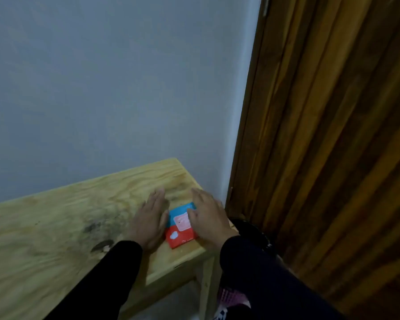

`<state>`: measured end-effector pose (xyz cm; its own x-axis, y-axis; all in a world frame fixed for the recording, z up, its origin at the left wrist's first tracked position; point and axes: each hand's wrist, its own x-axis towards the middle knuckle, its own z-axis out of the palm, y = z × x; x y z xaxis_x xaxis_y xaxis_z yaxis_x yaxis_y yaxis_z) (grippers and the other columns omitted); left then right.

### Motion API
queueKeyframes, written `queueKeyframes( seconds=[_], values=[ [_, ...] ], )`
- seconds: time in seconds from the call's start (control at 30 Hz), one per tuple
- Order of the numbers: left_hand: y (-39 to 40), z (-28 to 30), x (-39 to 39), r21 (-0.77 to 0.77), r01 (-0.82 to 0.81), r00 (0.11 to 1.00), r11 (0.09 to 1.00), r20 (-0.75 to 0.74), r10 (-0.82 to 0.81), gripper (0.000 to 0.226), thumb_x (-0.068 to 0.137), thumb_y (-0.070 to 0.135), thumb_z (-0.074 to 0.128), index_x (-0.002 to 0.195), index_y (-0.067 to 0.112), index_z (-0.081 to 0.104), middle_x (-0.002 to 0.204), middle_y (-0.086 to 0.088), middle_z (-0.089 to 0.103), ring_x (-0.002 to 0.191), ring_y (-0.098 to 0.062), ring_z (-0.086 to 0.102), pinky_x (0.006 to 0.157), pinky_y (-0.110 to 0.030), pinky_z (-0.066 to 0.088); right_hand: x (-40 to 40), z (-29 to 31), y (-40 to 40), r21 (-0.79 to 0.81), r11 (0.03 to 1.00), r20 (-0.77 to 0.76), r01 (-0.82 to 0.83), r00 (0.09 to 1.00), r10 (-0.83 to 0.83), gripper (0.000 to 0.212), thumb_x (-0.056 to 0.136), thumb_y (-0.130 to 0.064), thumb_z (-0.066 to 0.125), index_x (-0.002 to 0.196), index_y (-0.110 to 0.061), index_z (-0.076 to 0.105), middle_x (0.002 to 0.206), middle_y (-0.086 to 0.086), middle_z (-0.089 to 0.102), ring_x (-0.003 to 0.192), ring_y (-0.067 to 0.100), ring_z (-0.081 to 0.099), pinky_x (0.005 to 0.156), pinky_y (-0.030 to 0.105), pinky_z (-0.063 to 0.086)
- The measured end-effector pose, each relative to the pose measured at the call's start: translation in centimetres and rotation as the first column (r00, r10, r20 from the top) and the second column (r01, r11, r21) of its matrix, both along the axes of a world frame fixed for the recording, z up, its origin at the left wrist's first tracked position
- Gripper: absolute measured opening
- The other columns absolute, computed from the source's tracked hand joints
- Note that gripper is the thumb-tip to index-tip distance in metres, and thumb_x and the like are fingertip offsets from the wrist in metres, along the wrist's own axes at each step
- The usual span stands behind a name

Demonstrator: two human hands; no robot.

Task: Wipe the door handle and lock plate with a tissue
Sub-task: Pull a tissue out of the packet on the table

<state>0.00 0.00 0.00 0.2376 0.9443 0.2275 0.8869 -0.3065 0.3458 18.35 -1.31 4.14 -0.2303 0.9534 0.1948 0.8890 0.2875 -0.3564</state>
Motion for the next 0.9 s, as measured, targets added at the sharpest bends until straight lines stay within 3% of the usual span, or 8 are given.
queueKeyframes(
  seconds=[0.1, 0.23, 0.4, 0.53, 0.7, 0.77, 0.9],
  values=[
    [-0.2, -0.4, 0.0, -0.011, 0.003, 0.999, 1.0, 0.046, -0.002, 0.079, 0.081, 0.053, 0.006, 0.15, 0.015, 0.007, 0.157, -0.002, 0.011, 0.144, -0.013, 0.005, 0.114, -0.03, 0.009, -0.5, -1.0, -0.1, -0.015, 0.999, 0.006, -0.049, 0.999, 0.05, 0.046, 0.091, -0.03, 0.047, 0.135, -0.017, 0.043, 0.132, 0.006, 0.049, 0.123, 0.024, 0.039, 0.102, 0.039, 0.031],
    [-0.4, -1.4, 0.1, -0.026, -0.004, 0.994, 1.0, 0.105, 0.006, 0.075, 0.082, 0.052, 0.014, 0.149, 0.017, 0.013, 0.156, -0.004, 0.019, 0.144, -0.015, 0.011, 0.114, -0.031, 0.013, -0.8, -1.5, -0.1, -0.049, 0.996, -0.011, -0.077, 0.997, 0.077, 0.043, 0.086, -0.039, 0.057, 0.122, -0.015, 0.058, 0.12, 0.006, 0.054, 0.115, 0.024, 0.044, 0.099, 0.039, 0.037],
    [-0.5, -1.3, 0.2, -0.014, -0.006, 0.985, 1.0, 0.173, 0.008, 0.067, 0.084, 0.035, 0.032, 0.148, 0.018, 0.02, 0.153, -0.003, 0.026, 0.143, -0.015, 0.015, 0.113, -0.03, 0.015, -1.1, -1.6, -0.3, -0.083, 0.993, 0.021, -0.089, 0.996, 0.091, 0.048, 0.083, -0.047, 0.06, 0.12, -0.016, 0.059, 0.121, 0.003, 0.053, 0.114, 0.02, 0.044, 0.1, 0.036, 0.037],
    [-0.4, -1.5, 0.2, -0.003, -0.009, 0.985, 1.0, 0.174, 0.01, 0.059, 0.091, 0.031, 0.041, 0.147, 0.02, 0.024, 0.152, -0.002, 0.029, 0.143, -0.014, 0.016, 0.111, -0.027, 0.016, -1.4, -1.4, -0.4, -0.025, 0.996, 0.036, -0.084, 0.996, 0.085, 0.037, 0.087, -0.039, 0.056, 0.114, -0.016, 0.062, 0.114, 0.003, 0.056, 0.108, 0.02, 0.047, 0.092, 0.034, 0.042],
    [-0.2, -2.0, 0.1, 0.014, -0.003, 0.987, 1.0, 0.16, 0.0, 0.063, 0.083, 0.041, 0.029, 0.142, 0.021, 0.034, 0.148, -0.002, 0.038, 0.141, -0.015, 0.021, 0.109, -0.029, 0.021, -2.0, -1.8, -0.6, 0.091, 0.99, 0.097, -0.108, 0.99, 0.099, 0.027, 0.093, -0.031, 0.045, 0.106, -0.013, 0.06, 0.106, 0.006, 0.059, 0.096, 0.022, 0.049, 0.082, 0.035, 0.041],
    [-0.1, -2.0, 0.0, 0.032, 0.031, 0.989, 0.999, 0.146, -0.035, 0.068, 0.078, 0.046, 0.022, 0.141, 0.025, 0.035, 0.146, 0.002, 0.04, 0.141, -0.013, 0.021, 0.107, -0.022, 0.017, -2.0, -1.8, -0.6, 0.111, 0.988, 0.09, -0.105, 0.991, 0.095, 0.024, 0.094, -0.025, 0.043, 0.105, -0.009, 0.058, 0.105, 0.009, 0.059, 0.095, 0.025, 0.05, 0.08, 0.035, 0.041],
    [-0.1, -1.7, 0.3, 0.034, 0.085, 0.983, 0.996, 0.161, -0.089, 0.069, 0.075, 0.043, 0.019, 0.138, 0.027, 0.043, 0.145, 0.005, 0.042, 0.138, -0.008, 0.021, 0.105, -0.015, 0.01, -1.4, -1.7, -0.2, 0.076, 0.997, -0.078, 0.032, 0.997, -0.026, 0.013, 0.095, -0.023, 0.041, 0.095, -0.013, 0.05, 0.095, 0.008, 0.06, 0.088, 0.023, 0.056, 0.068, 0.03, 0.039]
  ],
)
